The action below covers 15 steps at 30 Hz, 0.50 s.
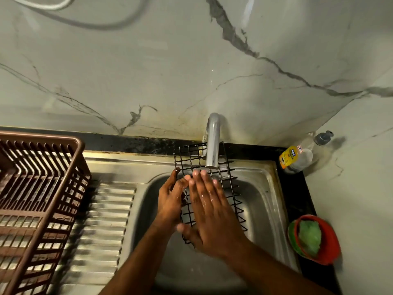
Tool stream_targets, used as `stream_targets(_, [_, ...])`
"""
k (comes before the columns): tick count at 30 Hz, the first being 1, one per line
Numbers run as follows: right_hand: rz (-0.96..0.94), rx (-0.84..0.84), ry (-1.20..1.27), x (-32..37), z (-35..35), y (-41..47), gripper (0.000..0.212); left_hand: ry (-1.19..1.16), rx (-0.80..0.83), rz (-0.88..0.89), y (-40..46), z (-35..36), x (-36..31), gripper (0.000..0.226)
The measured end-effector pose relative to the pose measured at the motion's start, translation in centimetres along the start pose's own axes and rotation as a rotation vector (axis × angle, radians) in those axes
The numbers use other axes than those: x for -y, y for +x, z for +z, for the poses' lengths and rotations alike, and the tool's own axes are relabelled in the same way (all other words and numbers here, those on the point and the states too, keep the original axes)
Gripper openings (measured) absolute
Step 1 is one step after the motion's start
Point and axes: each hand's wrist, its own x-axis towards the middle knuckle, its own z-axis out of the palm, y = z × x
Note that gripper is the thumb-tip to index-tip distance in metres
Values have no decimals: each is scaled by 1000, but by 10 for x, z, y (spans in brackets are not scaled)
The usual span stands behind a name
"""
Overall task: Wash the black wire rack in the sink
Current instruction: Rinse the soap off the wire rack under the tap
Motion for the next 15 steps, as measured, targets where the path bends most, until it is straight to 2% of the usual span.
stream_targets(3, [-90,45,-18,-1,18,-46,92,7,-14,17,0,-2,1,93])
stream_targets(5, [-147,72,-29,-8,21,-67,89,32,-11,29,-3,-2,1,88])
stream_targets(7, [-138,62,-16,-24,19,-67,82,55,40,43,-7,0,4,73])
stream_targets(9, [-2,19,11,-40,12,-47,81,114,87,49,-10,2,8,52])
stream_targets(10, [80,-12,19,-45,7,-32,81,156,106,57,-11,3,10,48])
stream_targets(13, [254,-110,27,-52,-11,19,83,197,160,50,-18,12,11,61])
stream_targets(15, [302,-151,34,-49,-23,45,86,205,189,78,-22,17,11,57])
